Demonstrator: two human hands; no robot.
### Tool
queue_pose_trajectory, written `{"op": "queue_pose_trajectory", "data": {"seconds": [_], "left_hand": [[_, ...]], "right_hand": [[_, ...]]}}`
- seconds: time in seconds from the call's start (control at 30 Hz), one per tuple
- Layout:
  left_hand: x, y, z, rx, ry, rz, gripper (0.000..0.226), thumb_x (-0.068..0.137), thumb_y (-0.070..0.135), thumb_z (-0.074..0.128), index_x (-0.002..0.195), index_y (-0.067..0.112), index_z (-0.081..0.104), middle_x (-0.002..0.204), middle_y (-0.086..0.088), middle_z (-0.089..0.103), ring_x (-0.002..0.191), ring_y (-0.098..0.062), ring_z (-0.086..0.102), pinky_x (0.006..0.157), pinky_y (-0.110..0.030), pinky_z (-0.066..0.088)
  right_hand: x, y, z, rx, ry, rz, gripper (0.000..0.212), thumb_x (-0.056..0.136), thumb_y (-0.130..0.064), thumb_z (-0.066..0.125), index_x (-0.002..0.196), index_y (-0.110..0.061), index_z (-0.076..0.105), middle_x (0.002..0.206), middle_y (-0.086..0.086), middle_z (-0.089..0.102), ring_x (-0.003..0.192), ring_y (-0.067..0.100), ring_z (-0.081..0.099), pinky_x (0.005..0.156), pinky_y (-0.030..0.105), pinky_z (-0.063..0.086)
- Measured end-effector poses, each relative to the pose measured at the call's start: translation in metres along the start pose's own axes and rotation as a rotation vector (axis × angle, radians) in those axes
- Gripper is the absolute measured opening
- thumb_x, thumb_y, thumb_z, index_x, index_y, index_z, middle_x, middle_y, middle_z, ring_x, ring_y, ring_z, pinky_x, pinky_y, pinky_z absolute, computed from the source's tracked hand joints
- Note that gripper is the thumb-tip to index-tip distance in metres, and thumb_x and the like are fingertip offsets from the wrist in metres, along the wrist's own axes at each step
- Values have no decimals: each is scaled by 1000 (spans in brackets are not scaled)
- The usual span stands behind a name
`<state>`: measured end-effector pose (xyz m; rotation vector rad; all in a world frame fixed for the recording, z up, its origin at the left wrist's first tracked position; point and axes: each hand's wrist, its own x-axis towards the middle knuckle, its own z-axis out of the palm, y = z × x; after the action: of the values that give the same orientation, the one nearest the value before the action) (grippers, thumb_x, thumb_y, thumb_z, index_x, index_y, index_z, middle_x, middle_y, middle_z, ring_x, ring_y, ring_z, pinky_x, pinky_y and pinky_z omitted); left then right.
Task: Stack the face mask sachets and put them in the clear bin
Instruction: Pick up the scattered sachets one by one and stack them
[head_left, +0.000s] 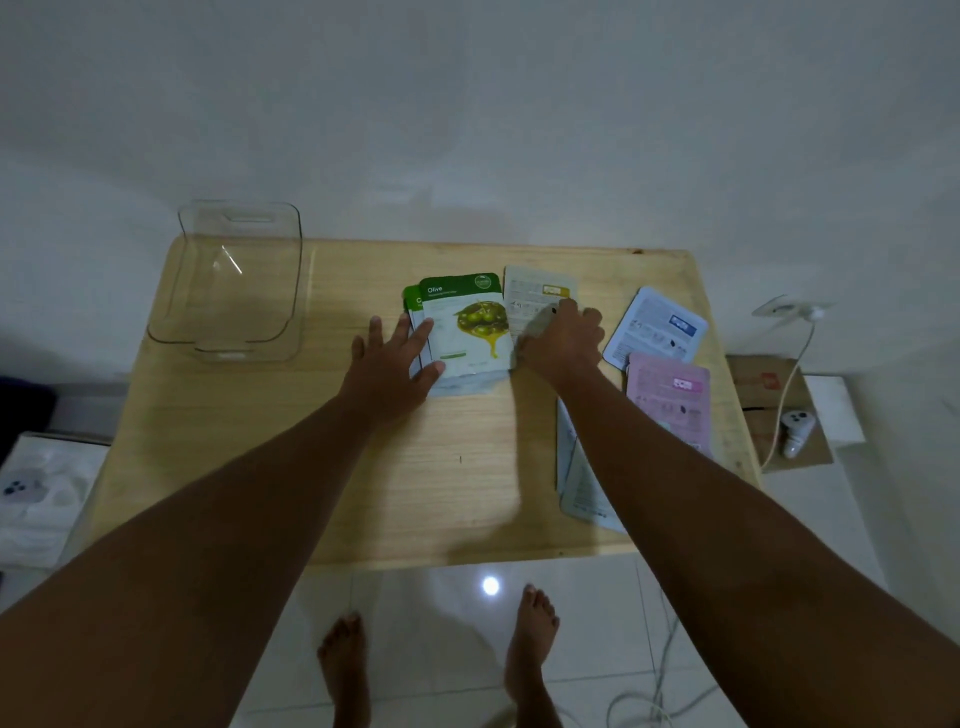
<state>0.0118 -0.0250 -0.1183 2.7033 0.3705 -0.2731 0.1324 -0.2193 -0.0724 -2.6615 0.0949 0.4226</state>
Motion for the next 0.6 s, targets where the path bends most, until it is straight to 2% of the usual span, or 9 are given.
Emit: {"op": "queue_pose_trajectory", "data": {"seconds": [0.13,0.17,0.23,0.27,0.33,0.47,0.53,0.6], "left_hand": [[0,12,-5,-119,50,-50,79,84,63,52,148,23,29,161,-8,22,146,-48,6,115,-65,5],[1,14,-6,-143,55,-61,80,82,62,56,147,23,29,160,-9,24,145,-49,8,114,-66,7],[3,15,-7,-135,42,-62,85,81,62,56,150,30,18,160,-11,23,145,-49,8,113,-67,8],[3,14,-7,-108,32,-50,85,83,63,54,151,34,12,161,-11,20,145,-50,8,113,-67,8],[4,10,-5,-44,17,-22,79,86,63,47,152,36,12,162,-9,17,144,-51,7,113,-68,9],[3,4,-1,-6,0,-11,73,88,61,42,151,33,19,162,-8,17,144,-50,7,113,-67,10],[3,4,-2,-14,1,-12,73,88,61,43,151,32,19,162,-8,17,145,-50,6,113,-66,10],[3,4,-2,-28,2,-16,73,88,60,44,151,32,19,162,-8,16,145,-50,5,113,-66,8]], "right_hand": [[9,6,-4,148,4,76,90,63,-32,90,132,-13,36,135,16,38,126,34,41,98,43,44],[10,6,-6,177,1,104,96,59,-33,92,133,-12,35,135,16,40,126,33,42,99,42,44],[17,9,-7,256,-12,132,101,53,-33,95,130,-9,35,133,13,47,123,29,49,99,41,49],[19,11,-7,297,-18,134,98,51,-33,95,127,-7,39,129,11,54,118,26,55,96,39,52],[22,16,-6,350,-21,130,82,55,-34,94,119,-4,51,120,7,65,107,23,65,86,34,57],[21,13,-14,559,69,87,36,85,-18,68,118,-5,62,116,10,69,105,27,67,75,31,54],[16,0,-26,552,135,-44,32,85,-12,55,114,-6,66,107,9,71,97,26,67,74,30,52],[8,-15,-33,398,188,-213,34,83,-11,54,113,-7,70,100,7,73,86,22,66,71,26,46]]}}
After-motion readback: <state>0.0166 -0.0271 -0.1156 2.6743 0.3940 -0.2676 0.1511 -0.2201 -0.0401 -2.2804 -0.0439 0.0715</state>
